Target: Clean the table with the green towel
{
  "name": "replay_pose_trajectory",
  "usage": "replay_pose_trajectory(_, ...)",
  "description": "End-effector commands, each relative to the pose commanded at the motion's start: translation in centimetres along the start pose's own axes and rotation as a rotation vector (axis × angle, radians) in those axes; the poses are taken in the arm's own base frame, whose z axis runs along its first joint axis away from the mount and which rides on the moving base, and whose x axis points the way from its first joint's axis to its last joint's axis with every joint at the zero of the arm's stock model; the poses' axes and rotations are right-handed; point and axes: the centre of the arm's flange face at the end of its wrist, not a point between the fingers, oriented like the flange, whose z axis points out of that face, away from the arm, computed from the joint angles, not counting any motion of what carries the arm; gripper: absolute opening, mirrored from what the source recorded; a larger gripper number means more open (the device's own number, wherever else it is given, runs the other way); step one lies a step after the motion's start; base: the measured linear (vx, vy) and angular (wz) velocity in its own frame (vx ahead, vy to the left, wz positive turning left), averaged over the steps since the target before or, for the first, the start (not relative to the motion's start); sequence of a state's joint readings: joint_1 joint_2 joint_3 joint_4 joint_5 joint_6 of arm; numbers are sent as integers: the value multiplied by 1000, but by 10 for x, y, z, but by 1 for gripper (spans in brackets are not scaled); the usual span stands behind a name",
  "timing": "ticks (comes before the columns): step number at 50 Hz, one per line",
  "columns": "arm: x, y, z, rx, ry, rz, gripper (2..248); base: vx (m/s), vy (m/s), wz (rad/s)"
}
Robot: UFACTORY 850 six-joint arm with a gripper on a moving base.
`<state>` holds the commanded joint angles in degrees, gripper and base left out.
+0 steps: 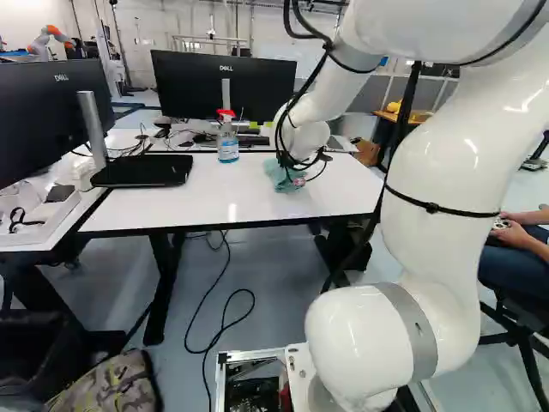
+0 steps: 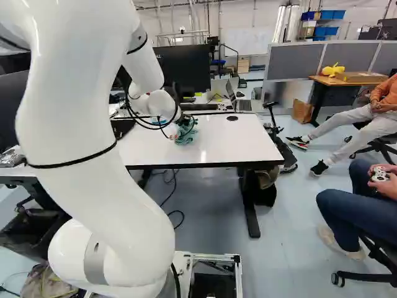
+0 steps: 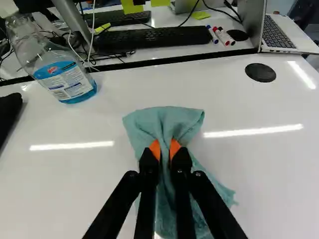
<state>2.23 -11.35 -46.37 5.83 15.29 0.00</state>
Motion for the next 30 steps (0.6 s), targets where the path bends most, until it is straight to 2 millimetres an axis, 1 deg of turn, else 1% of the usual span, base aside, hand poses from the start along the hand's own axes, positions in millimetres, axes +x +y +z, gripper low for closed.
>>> replay_pose_trajectory(12,-12,1,7,-2,-27,-1,41,0,0,0)
replay_pose_trajectory(21,-18,1,16,-4,-47,-2,41,0,0,0)
replay_pose_trajectory(26,-22,1,21,-6,-58,-2,41,0,0,0)
replay_pose_trajectory(30,-22,1,21,-6,-58,-2,41,0,0,0)
